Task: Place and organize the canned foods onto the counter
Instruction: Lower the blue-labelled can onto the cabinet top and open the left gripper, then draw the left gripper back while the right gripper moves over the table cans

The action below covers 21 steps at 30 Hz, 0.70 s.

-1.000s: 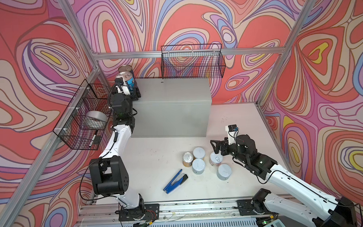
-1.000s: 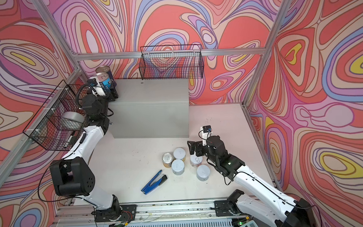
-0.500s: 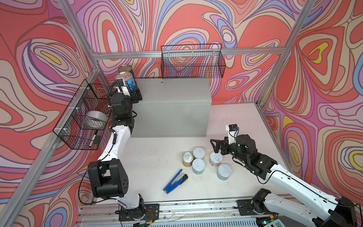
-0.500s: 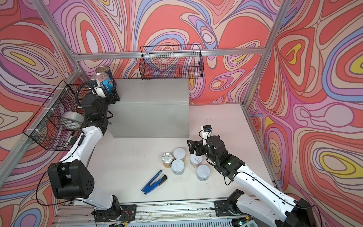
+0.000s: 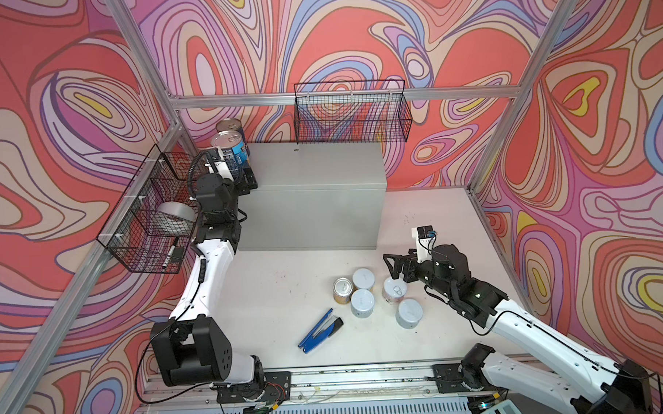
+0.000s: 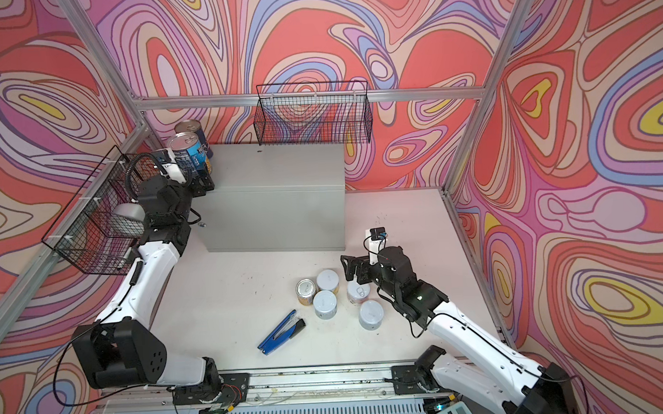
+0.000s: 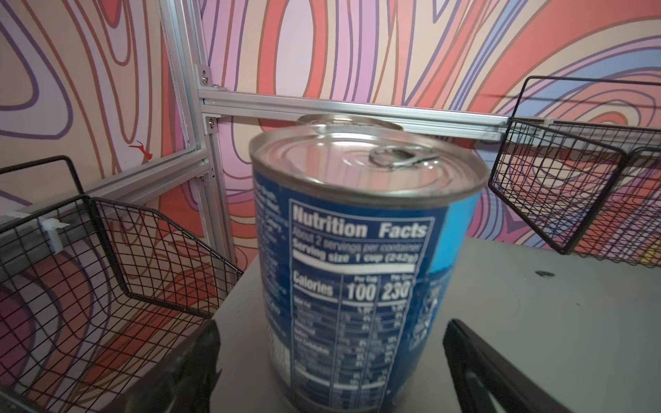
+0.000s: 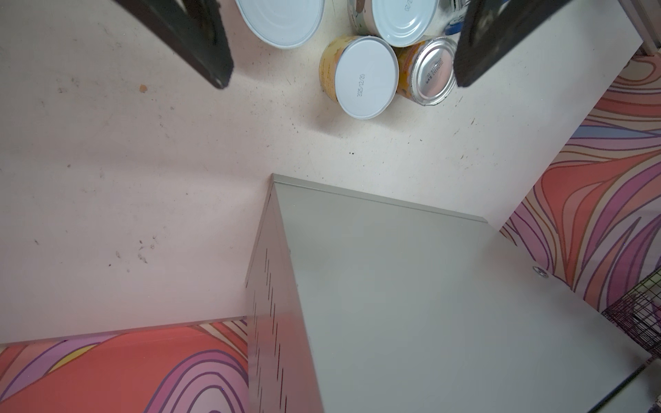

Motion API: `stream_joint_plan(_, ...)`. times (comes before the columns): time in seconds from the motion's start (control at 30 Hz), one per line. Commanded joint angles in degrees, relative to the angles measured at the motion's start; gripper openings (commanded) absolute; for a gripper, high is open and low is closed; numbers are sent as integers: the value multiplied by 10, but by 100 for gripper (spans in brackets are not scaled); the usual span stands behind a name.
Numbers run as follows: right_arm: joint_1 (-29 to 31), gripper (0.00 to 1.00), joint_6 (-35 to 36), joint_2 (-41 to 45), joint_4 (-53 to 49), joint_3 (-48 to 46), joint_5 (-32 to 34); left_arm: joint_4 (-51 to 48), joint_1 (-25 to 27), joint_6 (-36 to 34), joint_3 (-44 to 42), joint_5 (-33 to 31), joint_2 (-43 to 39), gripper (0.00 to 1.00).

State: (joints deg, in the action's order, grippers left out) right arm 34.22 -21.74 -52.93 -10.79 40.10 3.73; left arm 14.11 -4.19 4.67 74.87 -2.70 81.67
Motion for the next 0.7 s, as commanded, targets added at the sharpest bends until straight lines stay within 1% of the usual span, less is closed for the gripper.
stream_joint_plan(0.0, 2, 98, 1, 12, -17, 22, -4, -28, 0, 9, -7, -15, -29, 100)
stream_joint_plan(0.17, 3, 98, -21, 11, -18, 16, -3, -66, 1, 18, -18, -10, -58, 100)
stream_joint_plan(0.33, 3, 98, -25, 12, -10, 2, -4, -132, 1, 4, -34, 7, -106, 100)
stream_joint_plan(0.4, 2, 99, -24, 12, -10, 2, -11, -141, 1, -3, -49, 9, -132, 100)
stream_joint_plan(0.57, 2, 98, -10, 12, -15, 3, -19, -165, 1, -6, -83, -13, -194, 100)
stream_joint_plan(0.67, 2, 98, -2, 10, -19, 6, -21, -184, 1, -10, -96, 1, -226, 100)
